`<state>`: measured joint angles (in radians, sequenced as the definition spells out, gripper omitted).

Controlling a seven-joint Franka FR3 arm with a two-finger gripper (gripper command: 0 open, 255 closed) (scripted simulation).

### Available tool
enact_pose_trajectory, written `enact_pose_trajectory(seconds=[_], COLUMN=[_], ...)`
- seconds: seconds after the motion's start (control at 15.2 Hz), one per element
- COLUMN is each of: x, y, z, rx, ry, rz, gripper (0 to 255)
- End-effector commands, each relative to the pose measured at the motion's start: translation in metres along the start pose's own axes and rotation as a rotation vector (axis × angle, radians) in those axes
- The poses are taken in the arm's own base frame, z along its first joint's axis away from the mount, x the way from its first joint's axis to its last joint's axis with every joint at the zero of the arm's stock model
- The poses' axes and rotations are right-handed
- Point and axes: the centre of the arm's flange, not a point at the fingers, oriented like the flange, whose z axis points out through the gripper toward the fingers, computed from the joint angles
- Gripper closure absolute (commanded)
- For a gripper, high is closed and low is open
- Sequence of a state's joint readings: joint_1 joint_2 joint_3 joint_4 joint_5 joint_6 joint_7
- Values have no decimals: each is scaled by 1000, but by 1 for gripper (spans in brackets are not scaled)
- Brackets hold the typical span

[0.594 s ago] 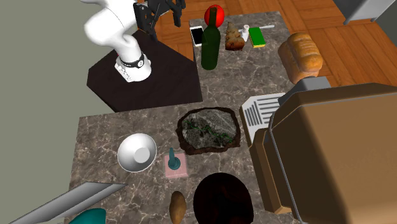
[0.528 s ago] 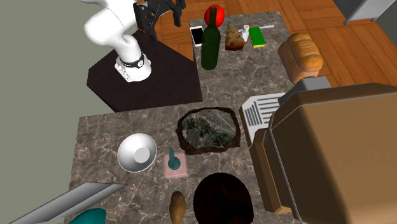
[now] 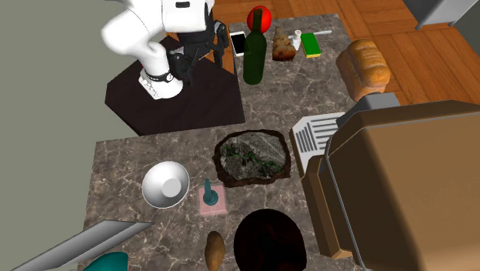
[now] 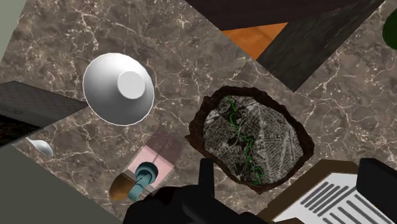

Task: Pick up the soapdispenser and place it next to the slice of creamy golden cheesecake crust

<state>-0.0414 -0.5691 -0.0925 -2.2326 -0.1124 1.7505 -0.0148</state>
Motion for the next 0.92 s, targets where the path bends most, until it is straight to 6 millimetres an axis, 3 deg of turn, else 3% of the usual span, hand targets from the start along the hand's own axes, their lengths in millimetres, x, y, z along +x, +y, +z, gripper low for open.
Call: enact_pose_trajectory(seconds=[0.0,0.86], x=[22,132], y=[20,126], z=[19,125], rx=[7,56], ry=[-17,-126], rz=[8,61], gripper=[0,0])
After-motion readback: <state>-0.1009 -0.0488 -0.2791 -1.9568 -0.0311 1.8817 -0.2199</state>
